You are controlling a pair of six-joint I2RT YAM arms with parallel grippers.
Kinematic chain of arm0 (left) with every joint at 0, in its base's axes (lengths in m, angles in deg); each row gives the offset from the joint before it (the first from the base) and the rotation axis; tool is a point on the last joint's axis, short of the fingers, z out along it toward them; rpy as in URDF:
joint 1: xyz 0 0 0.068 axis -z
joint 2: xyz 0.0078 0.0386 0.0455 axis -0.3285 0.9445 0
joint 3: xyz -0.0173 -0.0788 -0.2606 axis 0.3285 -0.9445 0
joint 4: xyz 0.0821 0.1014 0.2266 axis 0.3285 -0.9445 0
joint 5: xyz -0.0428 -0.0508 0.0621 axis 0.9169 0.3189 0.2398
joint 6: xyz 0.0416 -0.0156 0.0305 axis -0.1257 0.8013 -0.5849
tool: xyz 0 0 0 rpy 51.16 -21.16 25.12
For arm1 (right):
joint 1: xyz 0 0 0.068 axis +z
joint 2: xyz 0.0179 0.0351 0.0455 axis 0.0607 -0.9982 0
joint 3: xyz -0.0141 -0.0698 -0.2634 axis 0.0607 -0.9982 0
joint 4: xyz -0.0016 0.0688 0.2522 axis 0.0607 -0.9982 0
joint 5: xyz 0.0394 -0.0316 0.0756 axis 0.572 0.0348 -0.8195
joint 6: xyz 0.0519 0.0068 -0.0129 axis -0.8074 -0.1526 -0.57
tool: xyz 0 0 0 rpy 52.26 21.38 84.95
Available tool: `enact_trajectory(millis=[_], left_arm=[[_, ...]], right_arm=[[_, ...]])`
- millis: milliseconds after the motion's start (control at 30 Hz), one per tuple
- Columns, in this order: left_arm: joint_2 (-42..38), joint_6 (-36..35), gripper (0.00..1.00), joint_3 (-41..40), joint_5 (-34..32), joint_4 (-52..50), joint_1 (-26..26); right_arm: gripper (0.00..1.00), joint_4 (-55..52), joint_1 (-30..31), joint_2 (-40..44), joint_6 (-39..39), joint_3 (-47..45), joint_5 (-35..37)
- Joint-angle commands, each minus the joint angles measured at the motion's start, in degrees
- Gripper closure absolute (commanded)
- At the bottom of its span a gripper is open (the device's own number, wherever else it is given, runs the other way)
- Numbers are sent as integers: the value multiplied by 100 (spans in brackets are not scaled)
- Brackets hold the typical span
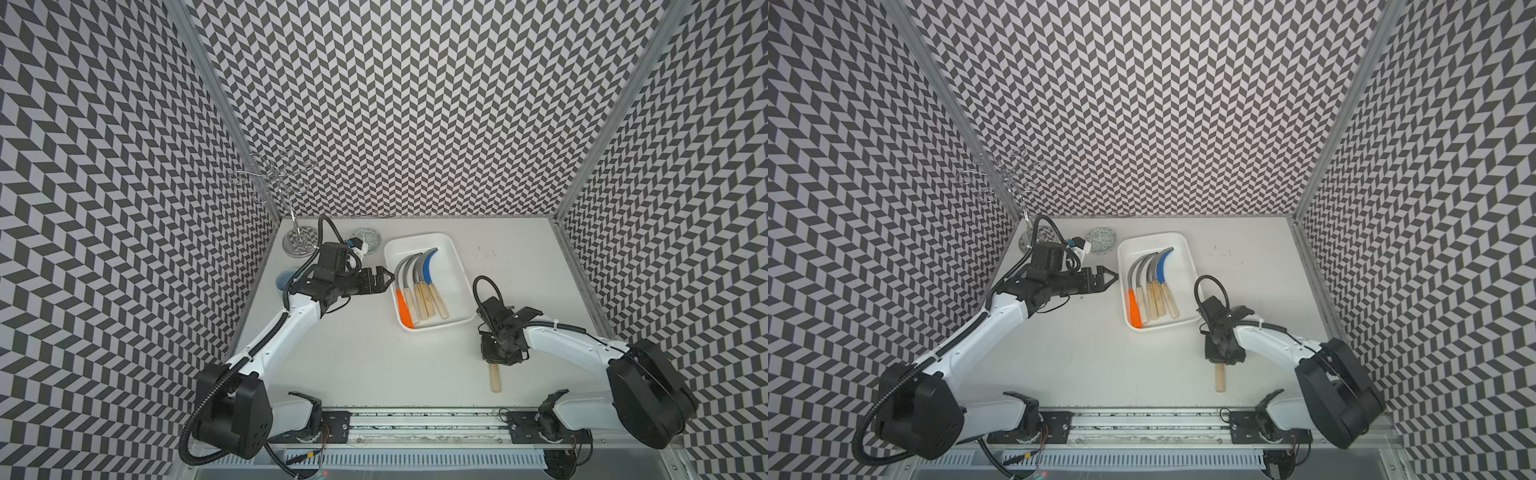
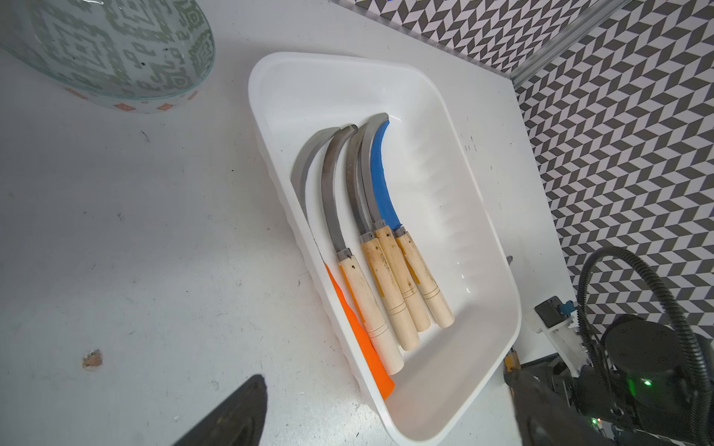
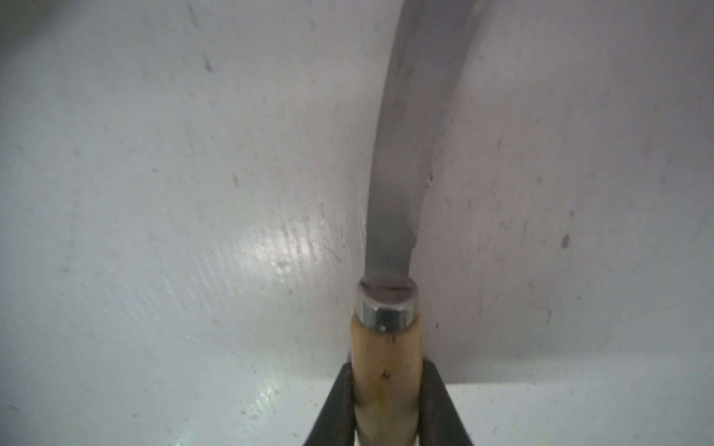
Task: Put small sickles into storage boxes
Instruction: Pick up the sickle at the center of the board.
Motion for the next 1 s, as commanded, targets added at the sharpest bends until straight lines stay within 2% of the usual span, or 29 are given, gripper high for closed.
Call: enact_trajectory(millis=[0,233,333,967], left_arm=[[-68,-74,1,-48,61,164,-44],[-69,-58,1,-41,70,173,-67],[-62,-62,0,-43,13,147,-93],[-40,-55,0,-79,79,173,-109]], right_arm=[[84,127,36,-77,-49,68,64],[84,18,36,-49,-51,185,95],[88,-59,40,-39,-48,276,108],[88,-560,-170,-177,125,908,501]])
